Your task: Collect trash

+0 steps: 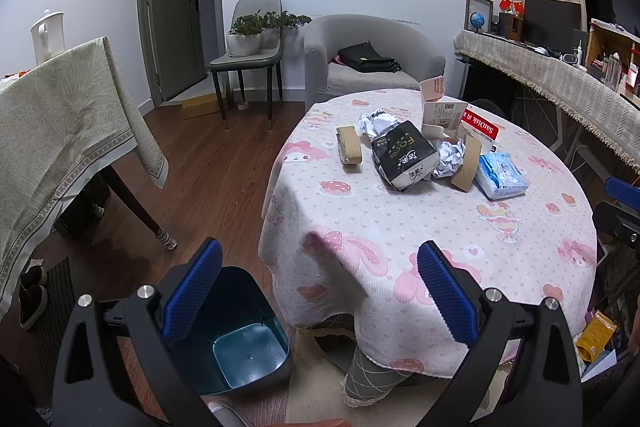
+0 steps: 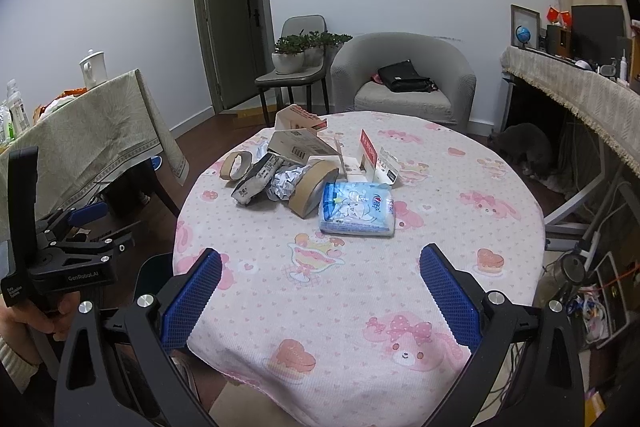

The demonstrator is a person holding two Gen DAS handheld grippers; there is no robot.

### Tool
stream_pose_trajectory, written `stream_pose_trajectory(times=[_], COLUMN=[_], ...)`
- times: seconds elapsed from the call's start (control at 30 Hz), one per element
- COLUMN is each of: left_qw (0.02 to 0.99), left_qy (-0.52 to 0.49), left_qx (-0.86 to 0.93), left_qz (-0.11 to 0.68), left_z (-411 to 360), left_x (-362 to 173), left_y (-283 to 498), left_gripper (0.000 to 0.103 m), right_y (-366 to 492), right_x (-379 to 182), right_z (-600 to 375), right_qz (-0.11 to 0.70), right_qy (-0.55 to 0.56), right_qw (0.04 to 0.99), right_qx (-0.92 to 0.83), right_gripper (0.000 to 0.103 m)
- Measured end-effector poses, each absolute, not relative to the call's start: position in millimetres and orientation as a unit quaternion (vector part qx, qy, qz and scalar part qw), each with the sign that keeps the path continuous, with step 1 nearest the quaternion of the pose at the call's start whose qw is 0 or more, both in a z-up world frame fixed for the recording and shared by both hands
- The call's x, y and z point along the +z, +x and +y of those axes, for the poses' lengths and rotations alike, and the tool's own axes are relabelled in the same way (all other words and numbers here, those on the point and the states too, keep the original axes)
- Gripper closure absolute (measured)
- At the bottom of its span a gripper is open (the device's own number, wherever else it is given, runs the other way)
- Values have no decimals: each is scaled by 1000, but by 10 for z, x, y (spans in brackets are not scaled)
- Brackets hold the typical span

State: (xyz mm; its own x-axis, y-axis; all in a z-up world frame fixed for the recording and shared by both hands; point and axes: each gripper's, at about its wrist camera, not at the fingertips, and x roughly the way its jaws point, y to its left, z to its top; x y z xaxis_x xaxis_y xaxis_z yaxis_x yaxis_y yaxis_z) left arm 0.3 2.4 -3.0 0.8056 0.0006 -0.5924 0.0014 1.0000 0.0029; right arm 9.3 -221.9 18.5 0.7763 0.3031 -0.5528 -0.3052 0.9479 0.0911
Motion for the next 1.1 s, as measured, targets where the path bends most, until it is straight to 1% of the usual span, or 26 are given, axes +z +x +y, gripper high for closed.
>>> stream_pose_trajectory(times=[0.37, 0.7, 0.93, 1.0, 1.07, 1.1], left_qw=[950, 951, 957, 955, 953, 952], left_qy=[1, -23, -25, -32, -36, -36], left_qx=[-1, -28, -44, -59, -71, -76], left_qz=[311, 306, 286, 288, 293, 294], left_z=[22, -72, -105, -104, -124, -144], left_x=[-30, 18, 90, 84, 82, 76], left_y=[2, 20, 124, 194, 274, 313], left_gripper=[4, 5, 5, 8, 17, 17], right_y=[97, 142, 302, 364, 460, 511], right_x=[176, 191, 158, 129, 69, 38], right_z=[-2220, -2288, -2324, -2306, -2279, -2266], right_qz=[293, 284, 289, 292, 300, 305], right_qy=[0, 4, 15, 13, 14, 15], right_qw=[943, 947, 945, 944, 941, 939], right_qx=[160, 151, 154, 154, 158, 160], right_gripper=[3, 3, 4, 4, 5, 6])
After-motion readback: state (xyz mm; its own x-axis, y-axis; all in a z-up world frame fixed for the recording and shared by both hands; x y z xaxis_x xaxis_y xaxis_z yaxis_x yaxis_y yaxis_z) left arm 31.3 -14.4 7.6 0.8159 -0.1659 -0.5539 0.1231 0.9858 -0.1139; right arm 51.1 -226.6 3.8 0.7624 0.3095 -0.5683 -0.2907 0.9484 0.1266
